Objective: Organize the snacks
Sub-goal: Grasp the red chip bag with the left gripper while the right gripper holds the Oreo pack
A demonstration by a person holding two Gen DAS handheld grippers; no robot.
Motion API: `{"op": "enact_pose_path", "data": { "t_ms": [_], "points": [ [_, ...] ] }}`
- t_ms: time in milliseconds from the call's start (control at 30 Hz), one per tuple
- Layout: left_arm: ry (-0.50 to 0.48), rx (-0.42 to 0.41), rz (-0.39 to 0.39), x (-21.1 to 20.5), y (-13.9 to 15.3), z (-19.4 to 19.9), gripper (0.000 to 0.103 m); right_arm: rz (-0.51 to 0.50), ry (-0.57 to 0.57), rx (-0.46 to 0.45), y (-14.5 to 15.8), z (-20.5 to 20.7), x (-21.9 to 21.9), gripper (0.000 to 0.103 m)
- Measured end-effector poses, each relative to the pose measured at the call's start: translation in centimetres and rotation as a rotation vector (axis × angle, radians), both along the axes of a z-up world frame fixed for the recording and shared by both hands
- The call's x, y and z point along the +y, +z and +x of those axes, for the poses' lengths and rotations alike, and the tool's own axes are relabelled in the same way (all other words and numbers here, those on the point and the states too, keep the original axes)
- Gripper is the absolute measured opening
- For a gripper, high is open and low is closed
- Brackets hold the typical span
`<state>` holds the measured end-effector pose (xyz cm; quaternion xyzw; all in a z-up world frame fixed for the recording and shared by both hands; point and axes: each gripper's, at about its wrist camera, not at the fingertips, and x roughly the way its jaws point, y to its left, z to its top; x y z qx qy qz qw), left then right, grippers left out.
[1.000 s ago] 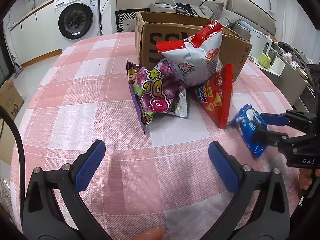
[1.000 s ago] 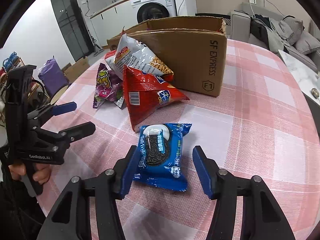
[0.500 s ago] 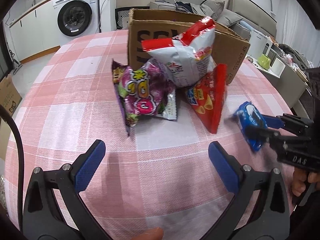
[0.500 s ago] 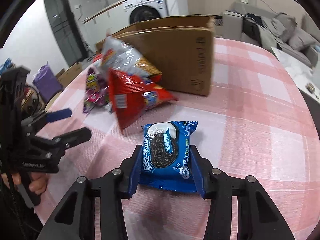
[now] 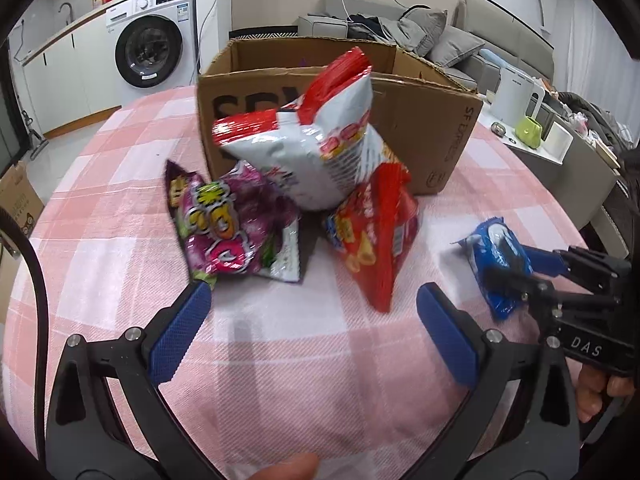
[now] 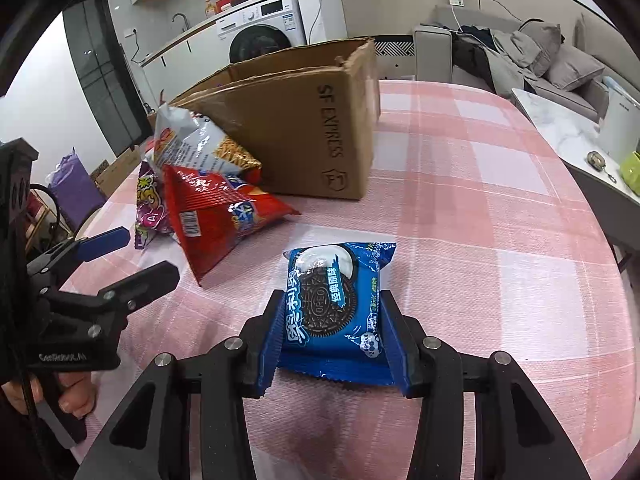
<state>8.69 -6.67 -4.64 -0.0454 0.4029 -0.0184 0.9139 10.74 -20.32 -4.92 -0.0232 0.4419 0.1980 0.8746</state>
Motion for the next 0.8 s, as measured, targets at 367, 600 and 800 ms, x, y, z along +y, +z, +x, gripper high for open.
{"op": "enact_pose_path", "data": {
  "t_ms": [367,600,800],
  "points": [
    [-0.063,0.017,-0.004,-2.9,-0.2,2.3,0.079,0.024,-0.021,0.012,0.0,0.4,-2.0,0.046],
    [-0.051,0.02,0.0,-3.5,-0.3,3.8,0.076,0.041,-0.022,0.017,0.0,0.5,-2.3,0.046],
    [-0.049,0.048,-0.006,-3.7,-0.7,4.9,0.046,0.035,-0.021,0.016,0.0,0.5,-2.2,0.046]
  ]
}}
